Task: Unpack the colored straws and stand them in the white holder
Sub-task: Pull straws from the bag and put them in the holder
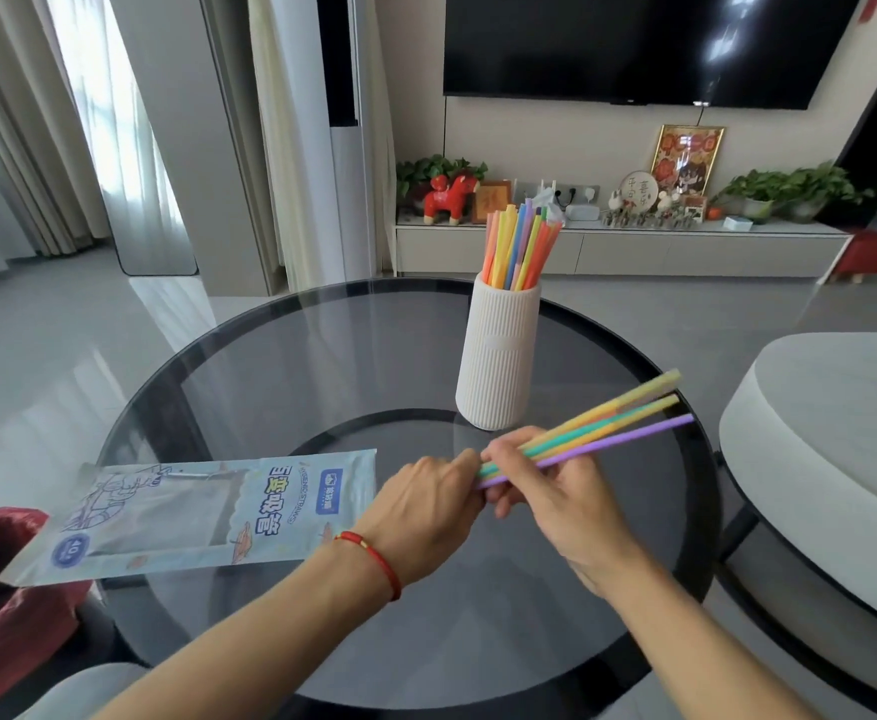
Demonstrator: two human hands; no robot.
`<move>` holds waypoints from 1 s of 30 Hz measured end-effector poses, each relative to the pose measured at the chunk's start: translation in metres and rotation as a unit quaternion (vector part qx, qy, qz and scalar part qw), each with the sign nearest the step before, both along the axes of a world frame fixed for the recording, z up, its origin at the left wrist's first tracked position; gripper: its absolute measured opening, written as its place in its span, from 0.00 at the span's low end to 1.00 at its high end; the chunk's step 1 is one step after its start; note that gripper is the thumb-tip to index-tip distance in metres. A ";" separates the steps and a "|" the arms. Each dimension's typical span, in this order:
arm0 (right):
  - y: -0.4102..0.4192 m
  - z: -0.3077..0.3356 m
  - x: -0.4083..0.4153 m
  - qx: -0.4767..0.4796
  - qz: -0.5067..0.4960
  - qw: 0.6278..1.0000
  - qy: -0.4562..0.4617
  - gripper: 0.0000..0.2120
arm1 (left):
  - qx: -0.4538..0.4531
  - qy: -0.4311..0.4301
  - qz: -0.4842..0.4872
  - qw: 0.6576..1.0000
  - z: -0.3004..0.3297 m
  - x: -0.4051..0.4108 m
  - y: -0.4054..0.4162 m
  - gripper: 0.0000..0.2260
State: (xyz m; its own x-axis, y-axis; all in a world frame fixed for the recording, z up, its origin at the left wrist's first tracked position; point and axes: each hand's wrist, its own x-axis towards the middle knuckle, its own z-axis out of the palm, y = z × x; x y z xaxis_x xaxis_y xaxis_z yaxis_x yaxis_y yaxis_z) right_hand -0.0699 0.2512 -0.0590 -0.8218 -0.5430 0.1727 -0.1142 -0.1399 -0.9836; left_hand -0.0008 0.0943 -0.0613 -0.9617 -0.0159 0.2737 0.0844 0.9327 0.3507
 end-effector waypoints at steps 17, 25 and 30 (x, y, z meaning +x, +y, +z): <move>-0.014 0.045 -0.058 0.340 -0.105 0.904 0.236 0.09 | -0.004 0.043 0.133 0.990 -0.035 0.016 -0.063 0.17; -0.017 0.122 -0.101 -0.006 -0.324 0.922 0.212 0.08 | 0.056 0.076 0.145 0.985 -0.028 0.015 -0.062 0.13; -0.036 0.145 -0.113 0.084 -0.336 0.900 0.265 0.07 | 0.081 0.081 0.144 0.983 -0.027 0.016 -0.061 0.13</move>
State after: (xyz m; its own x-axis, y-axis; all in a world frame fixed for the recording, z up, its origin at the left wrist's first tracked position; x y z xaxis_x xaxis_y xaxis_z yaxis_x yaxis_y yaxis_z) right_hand -0.1831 0.2151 0.0857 -0.8012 -0.0093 0.5983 -0.5762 0.2818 -0.7672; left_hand 0.0151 0.0330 -0.0888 -0.8552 -0.3367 0.3939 -0.1076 0.8590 0.5006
